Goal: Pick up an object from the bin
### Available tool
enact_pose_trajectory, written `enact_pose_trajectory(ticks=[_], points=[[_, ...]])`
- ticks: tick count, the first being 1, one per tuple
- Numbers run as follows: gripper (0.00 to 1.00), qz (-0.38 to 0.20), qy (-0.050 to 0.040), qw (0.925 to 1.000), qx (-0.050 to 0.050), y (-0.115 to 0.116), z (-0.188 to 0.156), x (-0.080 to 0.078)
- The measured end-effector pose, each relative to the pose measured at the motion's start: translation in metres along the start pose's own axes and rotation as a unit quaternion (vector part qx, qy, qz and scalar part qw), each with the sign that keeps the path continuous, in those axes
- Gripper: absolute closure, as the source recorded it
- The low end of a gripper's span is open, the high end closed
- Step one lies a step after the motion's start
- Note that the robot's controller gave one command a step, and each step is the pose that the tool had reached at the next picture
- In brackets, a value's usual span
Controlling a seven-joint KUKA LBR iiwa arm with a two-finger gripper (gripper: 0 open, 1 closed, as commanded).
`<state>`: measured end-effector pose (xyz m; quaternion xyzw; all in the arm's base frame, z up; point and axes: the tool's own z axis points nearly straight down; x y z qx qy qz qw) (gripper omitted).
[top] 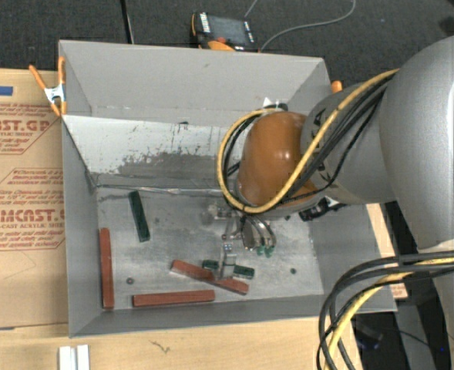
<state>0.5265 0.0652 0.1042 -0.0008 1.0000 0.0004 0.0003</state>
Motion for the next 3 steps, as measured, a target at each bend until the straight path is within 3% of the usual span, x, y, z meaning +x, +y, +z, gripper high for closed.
enact_pose_trajectory(ticks=[1, 2, 3], points=[[0.00, 0.118, -0.0002, 0.9931, 0.000, 0.003, 0.035, 0.040], [1.00, 0.117, 0.0029, 0.9932, 0.000, 0.003, 0.032, 0.040], [1.00, 0.104, -0.0041, 0.9946, -0.001, 0.008, -0.106, 0.022]])
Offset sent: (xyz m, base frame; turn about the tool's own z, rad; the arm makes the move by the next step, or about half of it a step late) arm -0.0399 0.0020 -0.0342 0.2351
